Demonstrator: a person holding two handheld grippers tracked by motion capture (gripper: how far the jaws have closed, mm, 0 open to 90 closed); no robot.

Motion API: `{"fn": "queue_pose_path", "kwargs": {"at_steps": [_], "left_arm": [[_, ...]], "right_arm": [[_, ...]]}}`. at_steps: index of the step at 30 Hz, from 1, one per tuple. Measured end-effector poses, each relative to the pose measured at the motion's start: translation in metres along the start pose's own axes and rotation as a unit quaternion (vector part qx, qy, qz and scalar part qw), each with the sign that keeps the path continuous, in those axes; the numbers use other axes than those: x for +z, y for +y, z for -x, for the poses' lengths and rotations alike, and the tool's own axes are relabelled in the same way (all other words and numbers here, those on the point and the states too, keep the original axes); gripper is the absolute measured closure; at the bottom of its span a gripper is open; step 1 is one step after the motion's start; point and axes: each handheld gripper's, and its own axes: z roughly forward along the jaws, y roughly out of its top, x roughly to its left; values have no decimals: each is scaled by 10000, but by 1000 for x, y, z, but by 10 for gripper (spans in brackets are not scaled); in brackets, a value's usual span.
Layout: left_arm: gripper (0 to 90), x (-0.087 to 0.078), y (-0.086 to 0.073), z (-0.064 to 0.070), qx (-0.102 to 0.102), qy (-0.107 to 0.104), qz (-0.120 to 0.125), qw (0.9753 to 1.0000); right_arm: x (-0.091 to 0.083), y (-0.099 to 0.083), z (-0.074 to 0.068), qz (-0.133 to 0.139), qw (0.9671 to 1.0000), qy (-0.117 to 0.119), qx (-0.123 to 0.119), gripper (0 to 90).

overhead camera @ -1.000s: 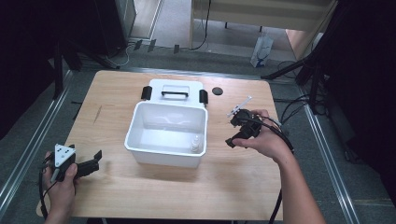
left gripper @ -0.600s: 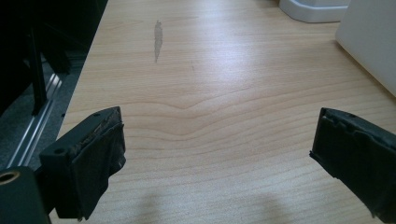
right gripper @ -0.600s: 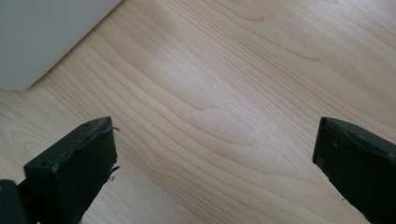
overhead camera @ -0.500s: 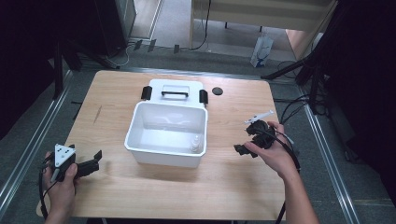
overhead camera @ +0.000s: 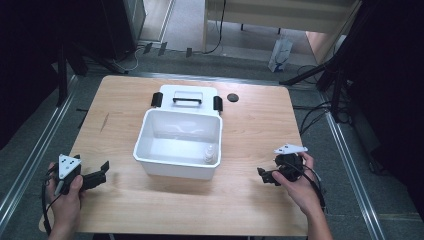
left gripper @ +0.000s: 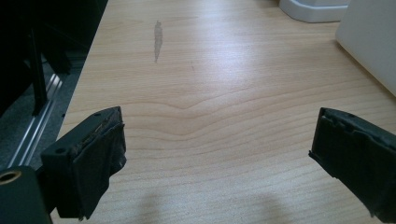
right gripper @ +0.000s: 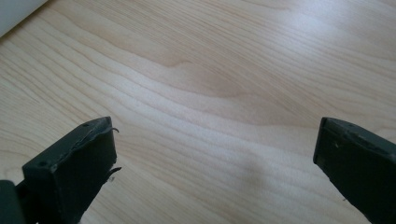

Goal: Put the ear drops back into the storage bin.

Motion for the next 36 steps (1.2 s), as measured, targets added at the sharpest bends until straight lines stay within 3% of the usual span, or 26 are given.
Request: {"fn": "queue_pose_path", "kwargs": {"at_steps": [8, 13, 21, 26, 31, 36], "left_arm": [[38, 0, 0, 0, -3, 2, 9, 10000], [38, 0, 0, 1, 35, 15, 4, 10000], [41, 0, 0, 1, 43, 10, -2, 10000], [41, 0, 0, 0, 35, 8, -9, 10000], [41, 1, 0, -1, -22, 40, -26, 10000], [41, 1, 0, -1, -77, 66, -33, 9999]], "right_arm": [[-6, -36, 8, 402, 9985, 130, 356, 0], [-13, -53, 13, 675, 9965, 75, 490, 0], [-28, -85, 25, 1050, 9912, -140, 792, 0], [-36, -110, 33, 1299, 9849, -250, 1113, 0], [-40, -117, 38, 1552, 9793, -105, 1296, 0], [-39, -116, 41, 1564, 9776, 22, 1407, 0]]}}
